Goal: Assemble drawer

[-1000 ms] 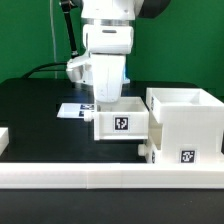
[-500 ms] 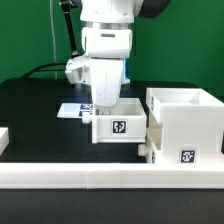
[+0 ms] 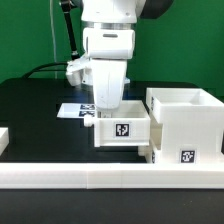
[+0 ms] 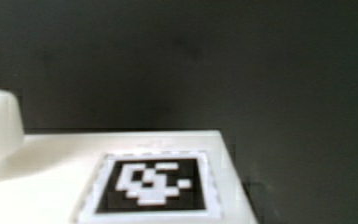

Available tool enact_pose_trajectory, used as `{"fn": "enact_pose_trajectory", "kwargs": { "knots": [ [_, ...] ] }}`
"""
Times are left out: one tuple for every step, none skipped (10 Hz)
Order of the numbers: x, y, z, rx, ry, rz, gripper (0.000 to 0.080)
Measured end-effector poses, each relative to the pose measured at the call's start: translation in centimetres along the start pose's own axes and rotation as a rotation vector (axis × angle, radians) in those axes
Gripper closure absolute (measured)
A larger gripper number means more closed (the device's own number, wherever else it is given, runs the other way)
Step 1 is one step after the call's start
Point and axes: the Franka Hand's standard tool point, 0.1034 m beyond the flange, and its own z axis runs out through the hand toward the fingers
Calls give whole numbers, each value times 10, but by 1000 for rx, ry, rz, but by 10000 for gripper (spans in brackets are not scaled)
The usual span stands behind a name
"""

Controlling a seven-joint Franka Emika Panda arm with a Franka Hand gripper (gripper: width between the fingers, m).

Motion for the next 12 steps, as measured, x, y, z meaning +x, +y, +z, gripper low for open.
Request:
{"fn": "enact_pose_trajectory", "kwargs": {
  "knots": [
    [0, 0, 1, 1, 0, 0, 758],
    [0, -1, 1, 2, 0, 0, 758],
    [0, -1, 1, 2, 0, -1, 758],
    [2, 1, 1, -1, 1, -4, 758],
    [4, 4, -1, -5, 1, -7, 758],
    [5, 7, -2, -8, 2, -8, 758],
    [5, 6, 0, -5, 3, -8, 758],
    [5, 5, 3, -1, 4, -8, 758],
    [5, 4, 5, 3, 4, -8, 758],
    [5, 3, 6, 5, 5, -8, 758],
    [6, 3, 6, 5, 5, -6, 758],
    [7, 4, 6, 4, 5, -8, 758]
  ]
}}
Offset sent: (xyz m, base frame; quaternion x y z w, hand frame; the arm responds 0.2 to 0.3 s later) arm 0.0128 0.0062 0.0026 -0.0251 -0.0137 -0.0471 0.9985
